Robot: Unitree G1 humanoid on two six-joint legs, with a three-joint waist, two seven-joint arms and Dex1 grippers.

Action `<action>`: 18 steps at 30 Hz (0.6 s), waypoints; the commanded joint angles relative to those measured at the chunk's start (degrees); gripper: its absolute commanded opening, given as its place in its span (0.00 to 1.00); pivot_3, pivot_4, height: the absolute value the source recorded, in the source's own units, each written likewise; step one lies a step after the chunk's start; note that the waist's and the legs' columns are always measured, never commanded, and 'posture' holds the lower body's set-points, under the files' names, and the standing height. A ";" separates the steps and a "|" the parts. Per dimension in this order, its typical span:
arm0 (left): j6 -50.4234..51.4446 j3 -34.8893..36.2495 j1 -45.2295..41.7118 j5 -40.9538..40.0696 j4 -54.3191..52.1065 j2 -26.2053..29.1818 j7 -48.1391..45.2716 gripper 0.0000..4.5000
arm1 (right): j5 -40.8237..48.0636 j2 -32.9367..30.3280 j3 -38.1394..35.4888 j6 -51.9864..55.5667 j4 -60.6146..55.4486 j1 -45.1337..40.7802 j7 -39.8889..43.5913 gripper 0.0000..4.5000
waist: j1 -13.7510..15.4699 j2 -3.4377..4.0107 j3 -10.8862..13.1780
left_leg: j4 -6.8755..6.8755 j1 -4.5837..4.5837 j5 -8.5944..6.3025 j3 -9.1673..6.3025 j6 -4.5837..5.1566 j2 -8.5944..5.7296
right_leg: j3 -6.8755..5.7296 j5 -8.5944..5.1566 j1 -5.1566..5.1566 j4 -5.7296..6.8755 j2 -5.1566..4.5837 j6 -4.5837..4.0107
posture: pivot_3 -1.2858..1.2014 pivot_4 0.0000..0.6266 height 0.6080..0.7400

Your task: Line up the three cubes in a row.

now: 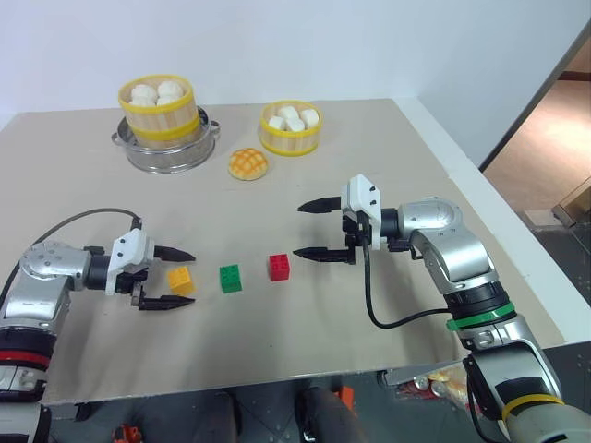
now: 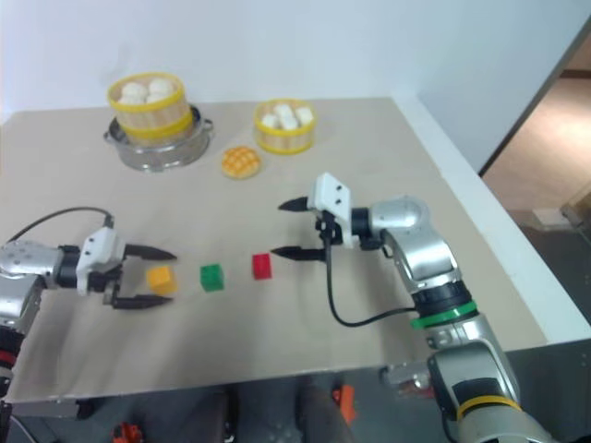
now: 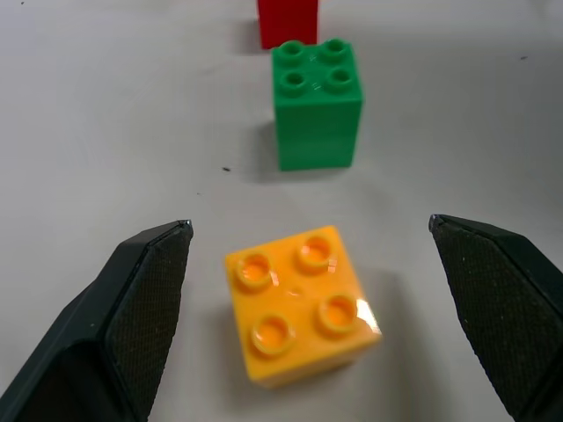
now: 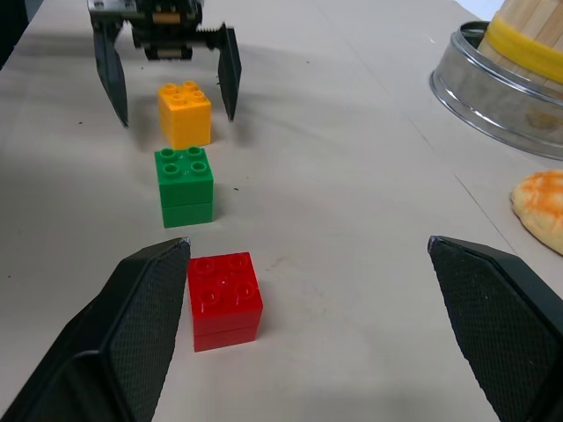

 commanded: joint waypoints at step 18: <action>11.29 12.88 2.58 -0.20 -7.98 -5.28 33.27 0.99 | 2.50 2.08 -6.84 1.36 0.13 0.61 -8.55 1.00 | 0.00 -0.02 0.01 | -0.01 0.00 0.00 -0.02 0.00 -0.01 | -0.02 0.01 0.03 0.00 -0.02 0.05 | 0.52 0.24 1.00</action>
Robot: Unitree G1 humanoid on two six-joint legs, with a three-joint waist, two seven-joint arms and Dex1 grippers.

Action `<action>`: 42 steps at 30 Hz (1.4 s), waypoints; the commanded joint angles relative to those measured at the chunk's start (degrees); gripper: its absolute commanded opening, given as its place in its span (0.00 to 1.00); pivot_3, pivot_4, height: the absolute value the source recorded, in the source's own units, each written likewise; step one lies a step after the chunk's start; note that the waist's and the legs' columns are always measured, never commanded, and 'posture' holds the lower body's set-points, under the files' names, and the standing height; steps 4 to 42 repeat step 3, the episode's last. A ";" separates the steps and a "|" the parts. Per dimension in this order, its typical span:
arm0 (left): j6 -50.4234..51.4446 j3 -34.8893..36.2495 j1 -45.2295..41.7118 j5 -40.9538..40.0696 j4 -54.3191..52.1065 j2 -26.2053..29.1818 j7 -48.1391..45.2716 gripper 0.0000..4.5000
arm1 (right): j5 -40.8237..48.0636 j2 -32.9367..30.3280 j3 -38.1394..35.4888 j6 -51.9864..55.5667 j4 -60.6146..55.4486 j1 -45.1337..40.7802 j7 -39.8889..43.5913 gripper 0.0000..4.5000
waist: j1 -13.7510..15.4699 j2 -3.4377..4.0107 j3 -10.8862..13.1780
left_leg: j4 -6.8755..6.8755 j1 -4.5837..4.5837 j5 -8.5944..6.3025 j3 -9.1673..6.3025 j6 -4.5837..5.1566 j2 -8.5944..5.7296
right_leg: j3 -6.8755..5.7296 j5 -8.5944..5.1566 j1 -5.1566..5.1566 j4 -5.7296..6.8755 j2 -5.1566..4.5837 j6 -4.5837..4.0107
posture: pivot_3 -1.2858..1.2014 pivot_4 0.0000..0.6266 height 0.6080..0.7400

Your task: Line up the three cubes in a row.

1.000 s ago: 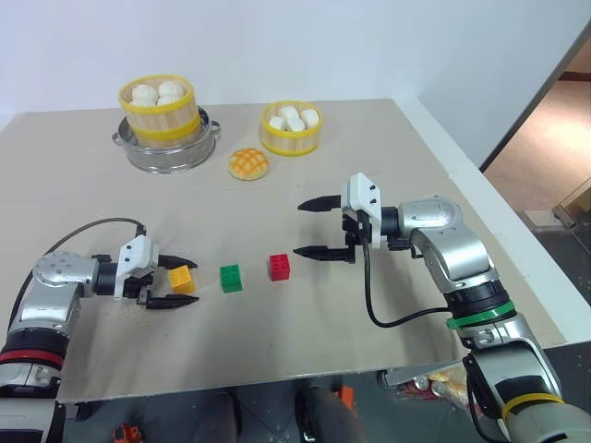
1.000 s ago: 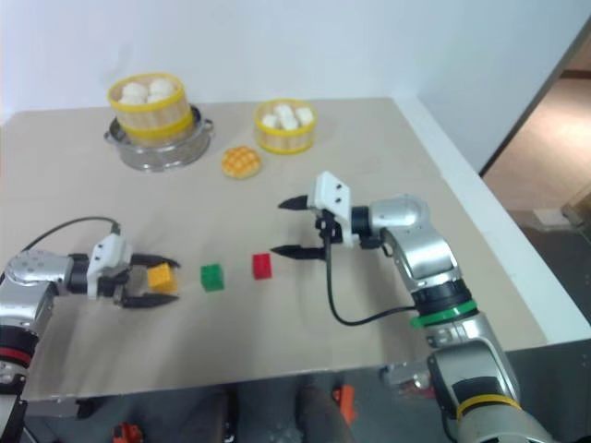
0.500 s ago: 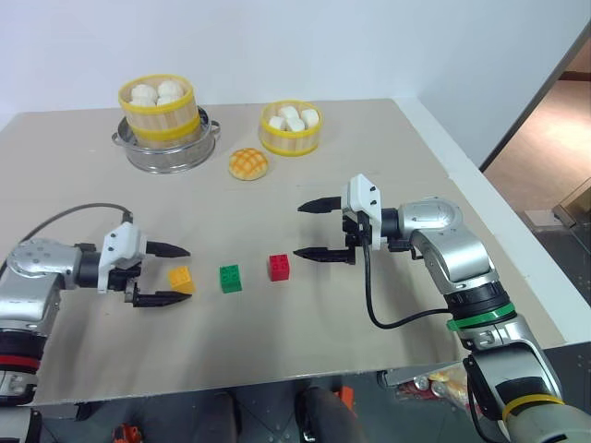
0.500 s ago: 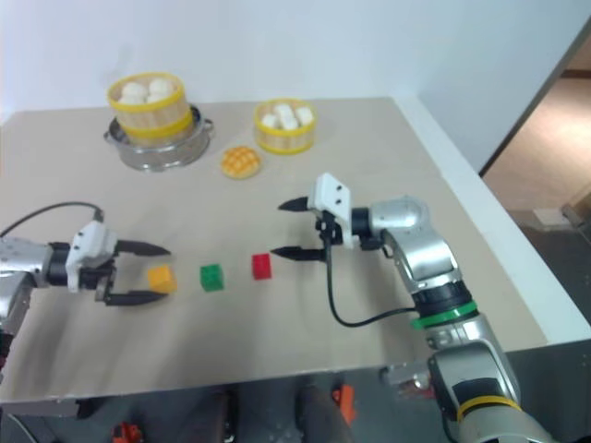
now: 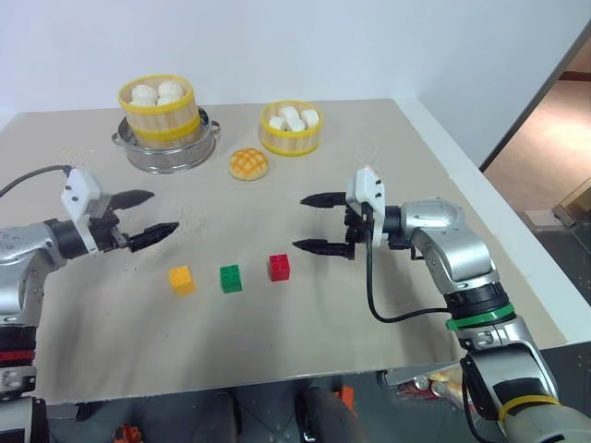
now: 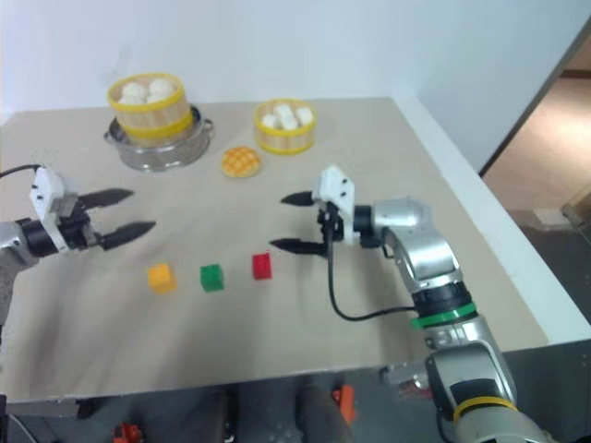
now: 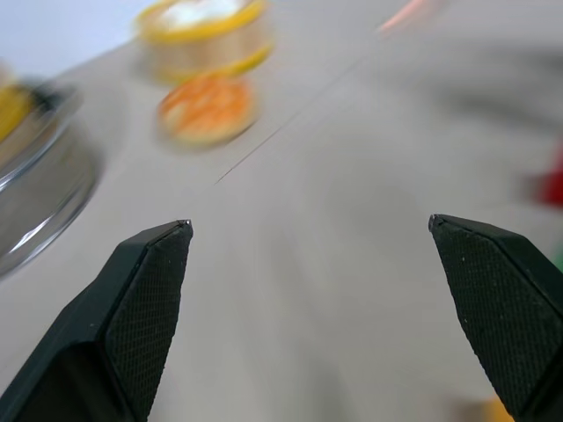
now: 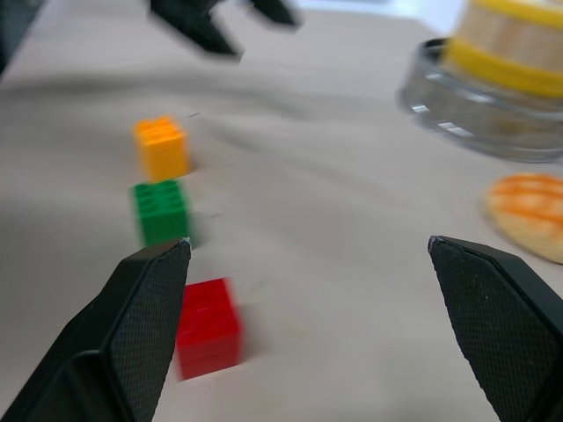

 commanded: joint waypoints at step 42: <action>-1.63 2.78 4.40 1.40 -4.88 -2.32 7.49 0.99 | -1.00 0.84 -3.49 -2.20 1.60 0.45 -5.96 1.00 | 0.09 0.00 0.00 | -0.02 0.00 0.00 -0.02 0.00 0.00 | -0.03 -0.01 0.00 0.00 -0.01 -0.02 | 0.52 0.24 1.00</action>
